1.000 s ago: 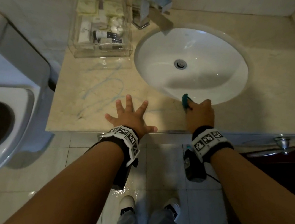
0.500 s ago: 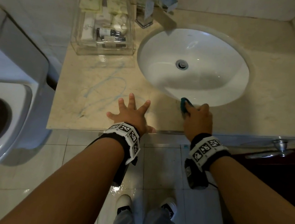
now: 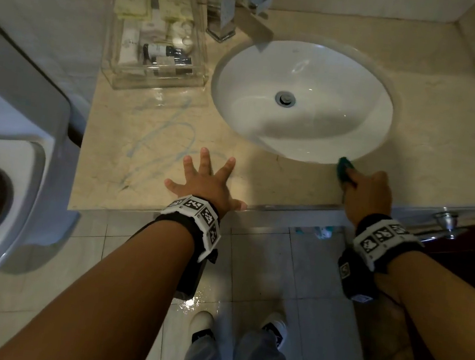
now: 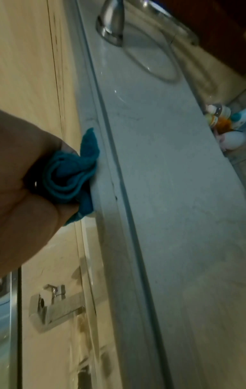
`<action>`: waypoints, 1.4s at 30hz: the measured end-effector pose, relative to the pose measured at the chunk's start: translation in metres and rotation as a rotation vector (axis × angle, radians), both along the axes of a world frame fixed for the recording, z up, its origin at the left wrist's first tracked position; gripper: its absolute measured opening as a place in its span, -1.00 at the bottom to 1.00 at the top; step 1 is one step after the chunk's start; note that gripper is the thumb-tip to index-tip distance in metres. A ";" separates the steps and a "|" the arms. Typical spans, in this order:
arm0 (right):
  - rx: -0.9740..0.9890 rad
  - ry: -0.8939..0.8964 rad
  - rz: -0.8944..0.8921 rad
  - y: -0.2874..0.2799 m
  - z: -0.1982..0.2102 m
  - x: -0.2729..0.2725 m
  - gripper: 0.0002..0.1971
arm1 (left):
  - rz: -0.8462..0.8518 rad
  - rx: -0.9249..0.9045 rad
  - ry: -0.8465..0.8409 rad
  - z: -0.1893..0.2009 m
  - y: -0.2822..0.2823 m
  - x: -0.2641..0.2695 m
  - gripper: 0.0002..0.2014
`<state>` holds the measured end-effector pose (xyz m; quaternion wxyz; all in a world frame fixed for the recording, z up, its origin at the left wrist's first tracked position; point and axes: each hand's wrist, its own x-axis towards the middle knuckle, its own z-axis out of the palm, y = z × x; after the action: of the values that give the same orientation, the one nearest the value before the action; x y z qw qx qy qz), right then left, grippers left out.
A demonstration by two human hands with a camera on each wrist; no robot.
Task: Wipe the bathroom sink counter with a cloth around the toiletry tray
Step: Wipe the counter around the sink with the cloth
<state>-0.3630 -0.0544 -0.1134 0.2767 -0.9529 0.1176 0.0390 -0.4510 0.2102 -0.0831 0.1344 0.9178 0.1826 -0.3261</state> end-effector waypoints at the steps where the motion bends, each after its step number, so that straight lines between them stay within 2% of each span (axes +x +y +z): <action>1: 0.016 0.014 -0.068 -0.003 0.002 -0.001 -0.56 | -0.002 0.001 -0.001 0.000 0.000 0.000 -0.01; 4: 0.221 0.008 -0.173 0.022 0.004 -0.020 -0.60 | 0.000 -0.001 -0.012 0.000 0.000 0.000 -0.01; 8: 0.426 0.066 -0.049 0.086 -0.002 -0.060 -0.62 | 0.005 0.008 -0.018 -0.001 -0.001 0.000 0.00; 11: 0.365 0.068 0.153 0.103 -0.007 -0.073 -0.69 | 0.013 0.018 -0.012 0.000 -0.002 0.000 0.01; 13: 0.349 0.069 0.221 0.092 -0.007 -0.068 -0.71 | 0.005 0.013 -0.010 0.002 -0.001 -0.001 0.00; 16: 0.429 0.065 0.023 0.057 0.001 -0.047 -0.67 | -0.001 0.003 -0.013 0.004 0.000 -0.002 -0.01; 20: 0.210 0.009 -0.186 0.016 0.006 -0.020 -0.60 | 0.002 -0.005 -0.015 0.003 0.000 -0.002 0.00; 23: 0.217 0.042 -0.283 0.029 0.005 -0.016 -0.66 | 0.002 -0.015 -0.014 0.002 0.000 -0.001 0.00; 24: 0.223 0.058 -0.262 0.041 0.006 -0.018 -0.66 | 0.003 -0.014 -0.014 0.003 0.000 -0.001 0.00; 26: 0.228 0.071 -0.109 0.072 0.010 -0.028 -0.63 | 0.002 -0.005 -0.015 0.003 -0.001 -0.001 0.00; 29: 0.048 0.100 0.310 0.114 0.015 -0.052 -0.62 | 0.005 0.005 -0.009 0.004 -0.001 0.000 0.00; 30: -0.001 0.116 0.391 0.120 0.018 -0.054 -0.63 | 0.006 0.004 -0.005 0.004 -0.001 0.000 0.01; 33: -0.009 0.289 0.537 0.115 0.036 -0.041 -0.61 | 0.007 0.005 0.002 0.005 -0.001 0.000 0.01; 35: -0.054 0.415 0.695 0.102 0.047 -0.027 -0.51 | 0.006 0.006 -0.004 0.004 0.000 0.000 0.01; 37: -0.141 0.405 0.823 0.095 0.052 -0.022 -0.43 | 0.004 0.006 -0.007 0.003 0.000 0.000 0.01; 39: -0.126 0.349 0.859 0.096 0.046 -0.027 -0.43 | 0.004 0.012 -0.005 0.002 0.000 0.000 0.01; 42: 0.013 0.216 0.760 0.104 0.027 -0.034 -0.51 | 0.000 0.029 -0.006 0.000 0.001 0.000 0.00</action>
<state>-0.3968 0.0492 -0.0859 0.2345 -0.9172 -0.2155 0.2394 -0.4505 0.2109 -0.0834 0.1214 0.9206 0.1870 -0.3205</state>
